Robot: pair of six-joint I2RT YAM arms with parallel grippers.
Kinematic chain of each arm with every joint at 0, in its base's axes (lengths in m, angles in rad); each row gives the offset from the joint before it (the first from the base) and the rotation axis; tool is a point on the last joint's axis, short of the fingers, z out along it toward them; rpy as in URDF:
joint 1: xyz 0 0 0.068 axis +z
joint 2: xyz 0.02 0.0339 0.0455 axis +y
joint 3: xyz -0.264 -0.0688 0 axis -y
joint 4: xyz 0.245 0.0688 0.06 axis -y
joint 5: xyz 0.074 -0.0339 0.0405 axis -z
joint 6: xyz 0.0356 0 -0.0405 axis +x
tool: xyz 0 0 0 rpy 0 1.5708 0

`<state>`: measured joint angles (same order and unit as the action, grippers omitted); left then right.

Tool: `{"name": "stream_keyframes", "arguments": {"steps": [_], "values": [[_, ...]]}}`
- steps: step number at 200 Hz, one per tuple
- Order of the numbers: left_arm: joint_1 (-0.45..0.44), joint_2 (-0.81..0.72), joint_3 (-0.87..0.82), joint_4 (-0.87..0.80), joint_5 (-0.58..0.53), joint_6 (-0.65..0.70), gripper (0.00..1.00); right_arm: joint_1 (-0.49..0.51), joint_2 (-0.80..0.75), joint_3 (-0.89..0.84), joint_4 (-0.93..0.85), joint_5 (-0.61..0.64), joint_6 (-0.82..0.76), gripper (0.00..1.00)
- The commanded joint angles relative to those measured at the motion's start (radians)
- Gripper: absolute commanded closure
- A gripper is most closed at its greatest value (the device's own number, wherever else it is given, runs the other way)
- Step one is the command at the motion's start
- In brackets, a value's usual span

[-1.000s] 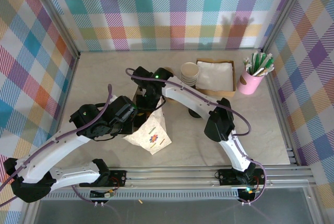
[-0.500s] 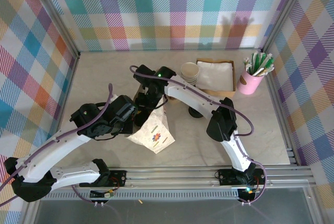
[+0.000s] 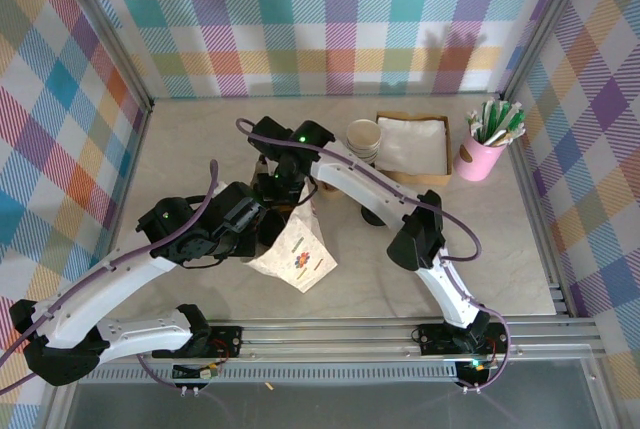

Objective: Pack the takeout coffee

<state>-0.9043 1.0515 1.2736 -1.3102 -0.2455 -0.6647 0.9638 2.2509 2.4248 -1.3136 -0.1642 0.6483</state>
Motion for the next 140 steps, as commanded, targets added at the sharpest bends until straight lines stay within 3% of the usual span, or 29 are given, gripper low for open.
{"name": "stream_keyframes", "arguments": {"steps": [1, 68, 140], "values": [[0.002, -0.004, 0.001, -0.100, 0.041, 0.004, 1.00, 0.012, -0.001, 0.012, 0.013, -0.016, -0.095, 0.61], [0.002, 0.002, 0.004, -0.100, 0.046, 0.013, 1.00, 0.042, -0.080, -0.114, 0.111, -0.124, -0.191, 0.77], [0.002, -0.005, 0.004, -0.105, 0.043, 0.006, 1.00, 0.042, 0.015, -0.034, 0.038, -0.075, -0.260, 0.73]]}}
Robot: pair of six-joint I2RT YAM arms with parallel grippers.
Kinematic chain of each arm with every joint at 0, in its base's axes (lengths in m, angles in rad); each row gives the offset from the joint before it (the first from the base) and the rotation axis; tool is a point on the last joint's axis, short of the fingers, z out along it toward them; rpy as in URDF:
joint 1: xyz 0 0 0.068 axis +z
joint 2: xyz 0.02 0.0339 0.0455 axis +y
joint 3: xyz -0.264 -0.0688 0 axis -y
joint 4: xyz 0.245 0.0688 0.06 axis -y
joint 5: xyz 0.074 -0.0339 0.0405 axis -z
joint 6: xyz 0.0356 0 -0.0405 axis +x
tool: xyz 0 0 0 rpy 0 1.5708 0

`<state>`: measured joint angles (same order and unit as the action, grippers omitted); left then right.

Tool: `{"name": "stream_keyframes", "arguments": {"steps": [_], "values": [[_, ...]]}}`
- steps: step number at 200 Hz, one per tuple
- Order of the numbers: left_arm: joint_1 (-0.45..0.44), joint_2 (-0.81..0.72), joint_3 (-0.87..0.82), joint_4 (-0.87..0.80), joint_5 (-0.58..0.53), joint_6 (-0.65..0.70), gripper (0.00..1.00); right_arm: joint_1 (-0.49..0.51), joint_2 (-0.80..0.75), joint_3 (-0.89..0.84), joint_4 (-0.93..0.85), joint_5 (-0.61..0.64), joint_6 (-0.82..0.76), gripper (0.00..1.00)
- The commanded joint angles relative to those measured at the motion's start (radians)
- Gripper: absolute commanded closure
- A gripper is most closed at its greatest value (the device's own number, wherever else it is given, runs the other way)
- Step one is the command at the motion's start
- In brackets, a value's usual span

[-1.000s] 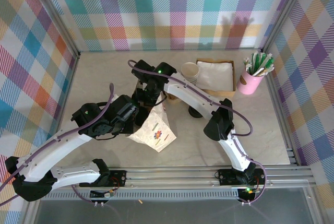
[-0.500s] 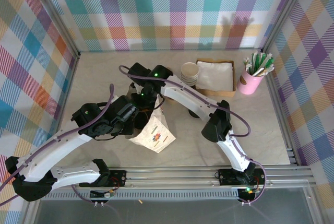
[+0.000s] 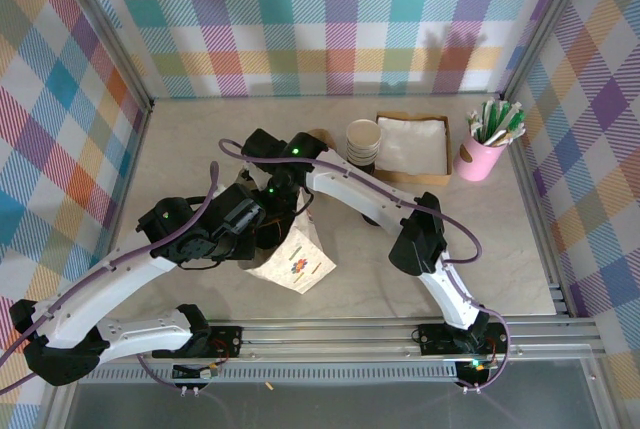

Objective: Pack the takeout coffee

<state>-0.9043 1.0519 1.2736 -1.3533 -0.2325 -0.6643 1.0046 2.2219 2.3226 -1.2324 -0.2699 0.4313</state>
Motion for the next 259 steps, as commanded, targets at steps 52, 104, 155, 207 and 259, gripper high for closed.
{"name": "stream_keyframes", "arguments": {"steps": [52, 104, 155, 207, 259], "values": [[0.002, -0.005, 0.008, -0.065, 0.025, 0.006, 1.00, -0.027, 0.082, 0.139, -0.150, 0.161, -0.025, 0.73], [0.002, 0.004, 0.012, -0.061, 0.026, 0.014, 1.00, -0.044, 0.091, 0.145, -0.222, 0.224, -0.029, 0.73], [0.002, 0.008, 0.012, -0.058, 0.029, 0.015, 1.00, -0.047, 0.122, 0.181, -0.292, 0.314, -0.013, 0.69], [0.002, 0.010, 0.011, -0.055, 0.031, 0.016, 1.00, -0.068, 0.146, 0.188, -0.322, 0.346, 0.016, 0.62], [0.002, 0.015, 0.013, -0.052, 0.035, 0.018, 1.00, -0.083, 0.173, 0.213, -0.357, 0.388, 0.041, 0.53]]}}
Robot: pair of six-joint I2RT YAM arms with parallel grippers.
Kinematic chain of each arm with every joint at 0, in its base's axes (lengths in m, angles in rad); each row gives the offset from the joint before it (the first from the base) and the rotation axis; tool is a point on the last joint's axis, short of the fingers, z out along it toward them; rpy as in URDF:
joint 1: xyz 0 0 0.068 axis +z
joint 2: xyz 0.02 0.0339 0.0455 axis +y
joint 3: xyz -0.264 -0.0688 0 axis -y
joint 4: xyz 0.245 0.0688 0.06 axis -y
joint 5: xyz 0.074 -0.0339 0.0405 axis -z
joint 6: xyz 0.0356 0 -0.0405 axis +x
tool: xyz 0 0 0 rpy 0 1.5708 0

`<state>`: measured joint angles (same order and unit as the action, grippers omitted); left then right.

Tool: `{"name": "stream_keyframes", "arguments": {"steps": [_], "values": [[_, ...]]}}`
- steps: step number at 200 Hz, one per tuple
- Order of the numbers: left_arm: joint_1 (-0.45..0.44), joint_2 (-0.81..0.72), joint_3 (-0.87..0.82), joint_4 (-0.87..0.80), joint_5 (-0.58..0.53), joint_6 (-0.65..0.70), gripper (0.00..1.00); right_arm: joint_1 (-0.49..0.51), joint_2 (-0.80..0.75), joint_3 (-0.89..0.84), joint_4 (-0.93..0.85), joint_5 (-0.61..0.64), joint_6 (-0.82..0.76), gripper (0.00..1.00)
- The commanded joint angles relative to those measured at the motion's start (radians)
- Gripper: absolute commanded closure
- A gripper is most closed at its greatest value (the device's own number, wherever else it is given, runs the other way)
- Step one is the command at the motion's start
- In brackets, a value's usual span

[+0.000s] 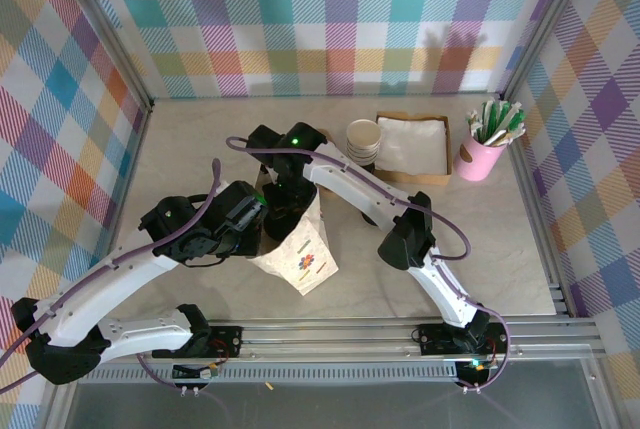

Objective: Pack the takeout coffee

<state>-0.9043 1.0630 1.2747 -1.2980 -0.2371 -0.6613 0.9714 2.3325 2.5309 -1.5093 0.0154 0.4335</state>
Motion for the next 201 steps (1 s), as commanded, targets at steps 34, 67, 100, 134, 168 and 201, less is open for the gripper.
{"name": "stream_keyframes", "arguments": {"steps": [34, 67, 100, 134, 168, 201], "values": [[0.002, 0.005, 0.012, -0.108, 0.042, 0.017, 1.00, -0.050, 0.074, -0.001, -0.066, 0.091, 0.004, 0.46], [0.002, 0.008, 0.015, -0.109, 0.041, 0.019, 1.00, -0.049, 0.066, -0.023, -0.021, 0.044, -0.048, 0.37], [0.003, 0.012, 0.016, -0.108, 0.044, 0.023, 1.00, -0.048, 0.043, -0.066, 0.023, 0.023, -0.093, 0.31], [0.002, 0.013, 0.016, -0.107, 0.044, 0.024, 1.00, -0.048, 0.041, -0.064, 0.042, 0.032, -0.120, 0.28], [0.002, 0.014, 0.015, -0.103, 0.045, 0.023, 1.00, -0.040, 0.033, -0.061, 0.063, 0.094, -0.131, 0.27], [0.002, 0.011, 0.014, -0.103, 0.045, 0.026, 1.00, -0.034, 0.029, -0.062, 0.070, 0.132, -0.137, 0.25]]}}
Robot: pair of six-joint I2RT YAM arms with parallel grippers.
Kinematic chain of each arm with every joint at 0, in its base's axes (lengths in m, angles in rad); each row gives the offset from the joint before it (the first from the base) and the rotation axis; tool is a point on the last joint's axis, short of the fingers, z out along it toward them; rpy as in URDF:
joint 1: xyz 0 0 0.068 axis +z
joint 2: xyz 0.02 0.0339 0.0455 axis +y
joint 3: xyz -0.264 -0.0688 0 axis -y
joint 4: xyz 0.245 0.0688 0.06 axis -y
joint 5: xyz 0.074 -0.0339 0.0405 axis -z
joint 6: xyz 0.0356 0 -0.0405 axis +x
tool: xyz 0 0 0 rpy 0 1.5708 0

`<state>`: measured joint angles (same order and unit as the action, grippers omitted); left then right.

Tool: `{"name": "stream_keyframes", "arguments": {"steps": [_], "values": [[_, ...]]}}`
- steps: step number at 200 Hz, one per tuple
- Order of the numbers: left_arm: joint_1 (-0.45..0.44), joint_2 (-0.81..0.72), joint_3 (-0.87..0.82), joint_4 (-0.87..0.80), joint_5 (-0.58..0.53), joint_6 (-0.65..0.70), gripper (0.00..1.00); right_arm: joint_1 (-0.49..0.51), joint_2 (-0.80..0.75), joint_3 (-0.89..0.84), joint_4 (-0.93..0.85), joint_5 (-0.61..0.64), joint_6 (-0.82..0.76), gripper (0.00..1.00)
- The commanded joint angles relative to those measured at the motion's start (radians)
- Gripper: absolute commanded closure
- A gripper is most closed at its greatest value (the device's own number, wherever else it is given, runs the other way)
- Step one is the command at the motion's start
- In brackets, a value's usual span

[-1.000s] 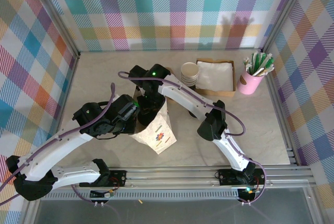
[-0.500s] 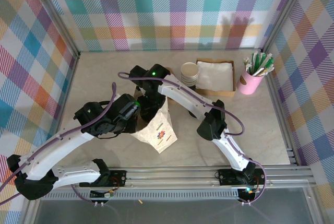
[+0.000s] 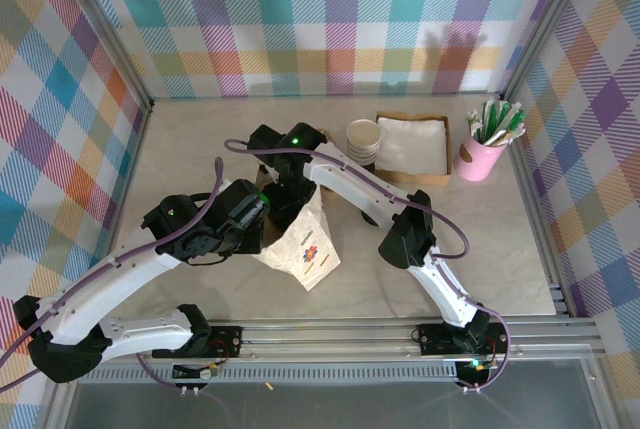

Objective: Pack the takeout coffee

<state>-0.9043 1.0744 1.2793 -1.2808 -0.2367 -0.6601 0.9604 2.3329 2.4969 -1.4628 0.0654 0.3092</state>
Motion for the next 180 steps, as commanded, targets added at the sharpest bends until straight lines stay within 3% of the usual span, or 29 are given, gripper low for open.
{"name": "stream_keyframes", "arguments": {"steps": [1, 113, 138, 157, 180], "values": [[0.002, 0.000, 0.010, -0.120, 0.045, 0.025, 1.00, -0.023, 0.028, -0.028, 0.025, 0.084, -0.012, 0.25], [0.004, -0.019, 0.006, -0.131, 0.026, 0.027, 1.00, -0.003, -0.036, -0.021, 0.127, 0.037, -0.033, 0.25], [0.005, -0.033, 0.015, -0.145, 0.003, 0.016, 0.74, 0.005, -0.040, -0.018, 0.128, 0.027, -0.035, 0.25], [0.005, -0.053, 0.030, -0.146, -0.007, 0.010, 0.64, 0.008, -0.046, -0.019, 0.128, 0.008, -0.033, 0.25], [0.007, -0.081, 0.046, -0.159, -0.030, -0.005, 0.60, 0.016, -0.054, -0.015, 0.131, -0.005, -0.028, 0.25]]}}
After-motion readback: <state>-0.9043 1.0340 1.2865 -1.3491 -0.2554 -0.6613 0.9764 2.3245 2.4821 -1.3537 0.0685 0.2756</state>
